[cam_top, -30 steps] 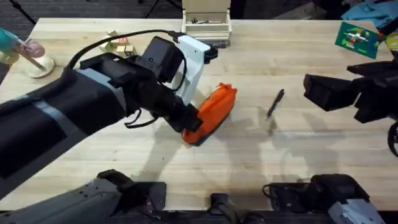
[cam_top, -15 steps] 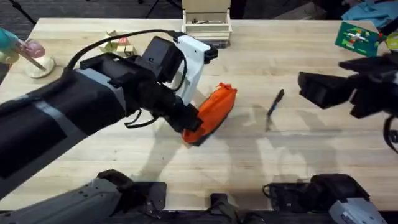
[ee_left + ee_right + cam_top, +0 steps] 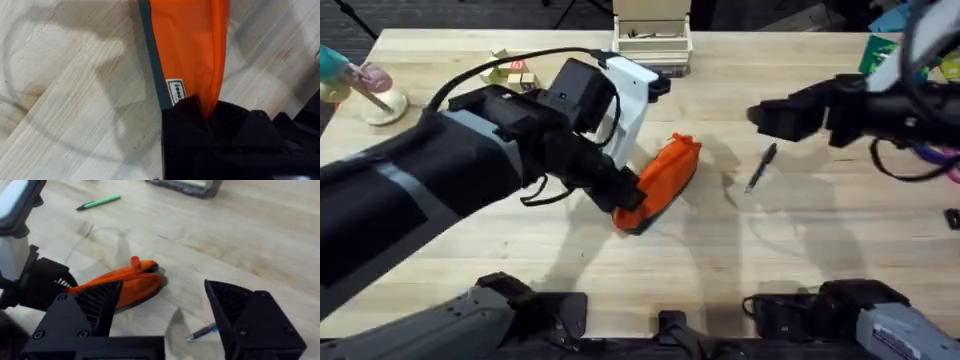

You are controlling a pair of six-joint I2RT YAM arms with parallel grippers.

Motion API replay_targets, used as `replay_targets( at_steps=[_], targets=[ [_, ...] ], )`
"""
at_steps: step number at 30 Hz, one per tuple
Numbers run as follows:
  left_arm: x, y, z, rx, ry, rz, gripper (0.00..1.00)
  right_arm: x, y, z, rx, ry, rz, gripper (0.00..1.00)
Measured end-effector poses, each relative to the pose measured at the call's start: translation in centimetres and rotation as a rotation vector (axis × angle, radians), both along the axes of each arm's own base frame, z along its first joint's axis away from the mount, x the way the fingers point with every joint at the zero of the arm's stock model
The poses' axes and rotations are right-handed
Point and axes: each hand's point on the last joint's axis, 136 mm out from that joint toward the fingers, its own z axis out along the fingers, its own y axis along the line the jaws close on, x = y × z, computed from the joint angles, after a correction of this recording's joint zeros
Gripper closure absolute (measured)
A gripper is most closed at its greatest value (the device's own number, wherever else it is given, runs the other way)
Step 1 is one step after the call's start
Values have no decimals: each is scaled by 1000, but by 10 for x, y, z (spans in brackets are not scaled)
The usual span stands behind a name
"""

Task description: Unzip the bag, pick up the pens from the table one at a time and place them inside, then zip the bag closed.

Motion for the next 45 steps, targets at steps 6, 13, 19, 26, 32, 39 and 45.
replay_targets(
  at_steps=[6, 13, 19, 26, 32, 39, 45],
  targets=[
    [0, 0, 0, 0, 0, 0, 958, 15, 21, -6, 26, 67, 79, 5],
    [0, 0, 0, 0, 0, 0, 958, 18, 43, -23, 31, 137, 152, 5],
    [0, 0, 0, 0, 0, 0, 958, 24, 44, -29, 31, 146, 152, 4],
    [0, 0, 0, 0, 0, 0, 958, 28, 46, -27, 33, 126, 157, 4],
    [0, 0, 0, 0, 0, 0, 958, 37, 51, -42, 30, 161, 167, 4],
    [0, 0, 0, 0, 0, 0, 958, 42, 64, -64, 21, 209, 206, 4],
    [0, 0, 0, 0, 0, 0, 958, 40, 82, -85, -3, 253, 270, 4]
  ],
)
